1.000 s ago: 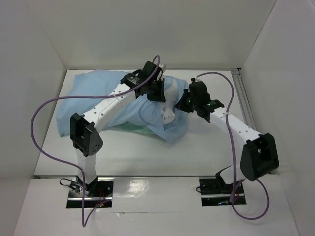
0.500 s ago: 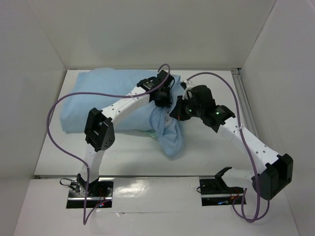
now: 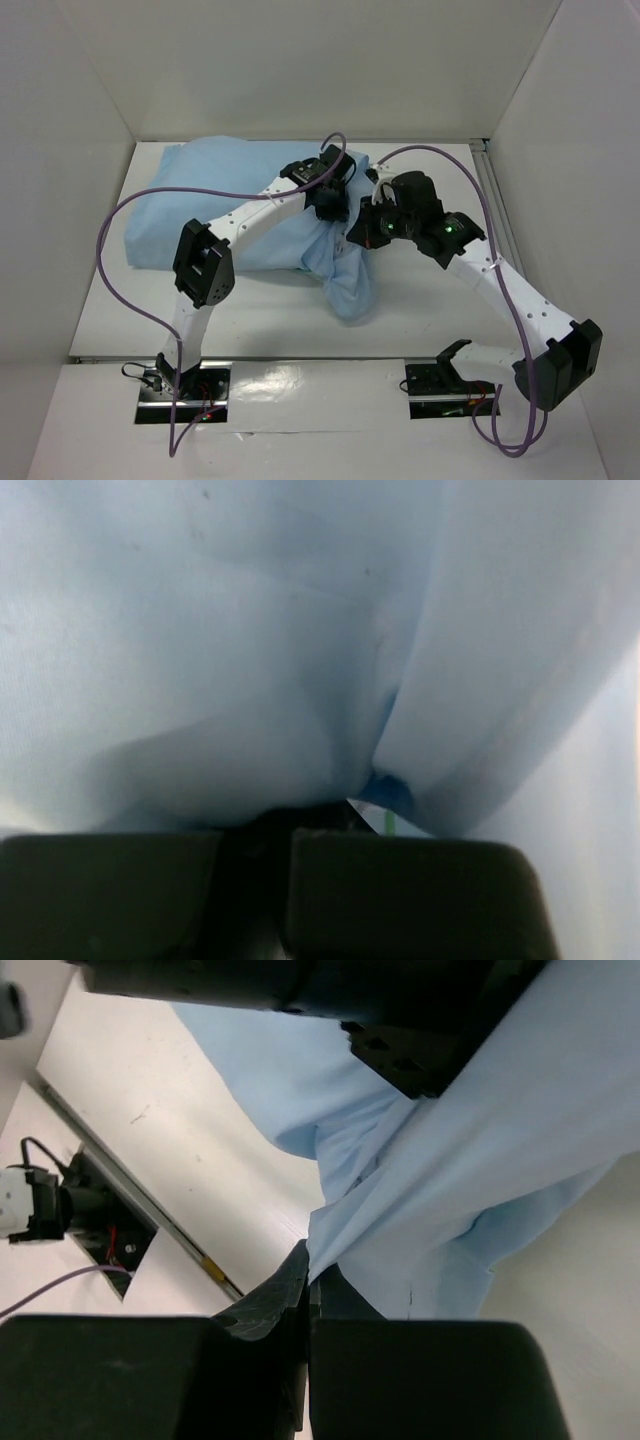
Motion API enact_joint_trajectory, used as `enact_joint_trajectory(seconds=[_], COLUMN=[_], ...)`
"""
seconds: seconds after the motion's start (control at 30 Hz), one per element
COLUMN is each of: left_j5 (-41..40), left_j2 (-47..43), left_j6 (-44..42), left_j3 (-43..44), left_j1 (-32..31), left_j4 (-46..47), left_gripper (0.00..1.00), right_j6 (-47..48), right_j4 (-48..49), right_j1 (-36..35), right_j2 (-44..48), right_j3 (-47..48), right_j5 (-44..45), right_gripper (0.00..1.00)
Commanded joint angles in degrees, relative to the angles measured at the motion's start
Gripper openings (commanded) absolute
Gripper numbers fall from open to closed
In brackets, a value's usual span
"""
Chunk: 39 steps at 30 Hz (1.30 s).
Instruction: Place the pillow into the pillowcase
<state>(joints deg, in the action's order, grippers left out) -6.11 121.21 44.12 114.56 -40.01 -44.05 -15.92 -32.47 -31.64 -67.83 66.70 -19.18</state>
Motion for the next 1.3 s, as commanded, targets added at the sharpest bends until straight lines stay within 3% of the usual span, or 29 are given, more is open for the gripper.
enact_joint_trajectory(seconds=[0.0,0.07,0.13,0.23,0.3,0.33,0.43,0.57,0.6,0.67,0.73,0.8,0.87,0.9,1.0,1.03,1.1,1.2,1.23,1.27], left_j5=[-0.94,5.88,9.87,14.54,16.55,17.18,19.55,18.60,17.98,17.45,16.22,14.64,11.74,9.82,7.61,7.60,5.94,5.93,5.93,6.54], left_j2=[-0.43,-4.81,-7.38,-9.93,-11.60,-13.96,-16.87,-19.17,-19.17,-19.17,-19.17,-17.77,-16.36,-16.35,-15.13,-14.25,-13.20,-10.38,-9.77,-9.76], left_j6=[0.53,-1.30,-1.92,-3.95,-4.47,-4.48,-4.48,-4.48,-5.09,-5.62,-6.23,-7.37,-7.99,-8.00,-8.00,-8.00,-8.00,-8.52,-8.52,-8.52], left_j3=[0.93,-1.26,-1.89,-1.28,-2.06,-3.02,-5.32,-7.24,-7.25,-7.25,-7.78,-7.78,-7.78,-7.78,-9.26,-9.97,-9.97,-10.50,-9.72,-9.71], left_j1=[2.12,2.66,3.88,3.89,3.89,3.89,3.89,3.89,3.89,3.89,3.28,2.66,1.95,1.26,0.11,0.11,0.11,0.11,0.72,0.72], left_j4=[9.96,9.43,7.77,1.29,-0.24,-0.24,-0.24,0.28,0.28,0.28,0.28,0.28,-0.60,-1.29,-1.30,-1.30,-1.30,-2.08,-2.09,-2.79], left_gripper=[0.00,0.00,0.07,0.31,0.37,0.41,0.41,0.30,0.19,0.12,0.13,0.42,0.70,0.73,0.78,0.78,0.78,0.63,0.31,0.14], right_j6=[-4.20,-4.82,-5.52,-5.52,-4.21,-4.20,-3.59,-4.90,-4.91,-7.27,-9.99,-15.09,-18.26,-18.27,-18.88,-18.88,-18.88,-18.88,-18.88,-18.88], right_j4=[-0.05,-0.05,1.52,2.15,0.05,-0.83,-2.34,-3.04,-3.04,-4.08,-6.72,-8.04,-8.58,-8.58,-8.58,-7.62,-6.99,-5.59,-5.59,-5.07], right_j1=[-2.73,-2.73,-2.73,-2.73,-2.73,-2.73,-2.73,-2.73,-2.73,-2.20,-2.20,-2.20,-2.20,-2.20,-2.20,-2.20,-2.20,-2.20,-2.20,-2.20], right_j2=[2.89,0.16,0.16,0.16,0.16,-0.36,-0.90,1.46,1.48,2.00,2.00,1.31,-0.19,-2.46,-6.50,-7.31,-9.58,-11.87,-12.58,-13.89], right_j3=[-0.50,-3.57,-5.08,-5.70,-4.92,-4.13,-2.98,-1.57,-0.87,0.71,1.85,2.56,3.87,4.58,6.33,6.34,6.96,6.96,6.96,7.56], right_j5=[-1.52,0.54,2.56,5.45,6.96,8.53,11.00,16.09,16.89,21.60,27.50,35.77,37.81,37.81,35.54,35.53,34.74,34.74,34.74,35.26], right_gripper=[0.03,0.03,0.11,0.53,0.73,0.76,0.76,0.71,0.68,0.56,0.41,0.33,0.33,0.44,0.54,0.62,0.64,0.63,0.61,0.57])
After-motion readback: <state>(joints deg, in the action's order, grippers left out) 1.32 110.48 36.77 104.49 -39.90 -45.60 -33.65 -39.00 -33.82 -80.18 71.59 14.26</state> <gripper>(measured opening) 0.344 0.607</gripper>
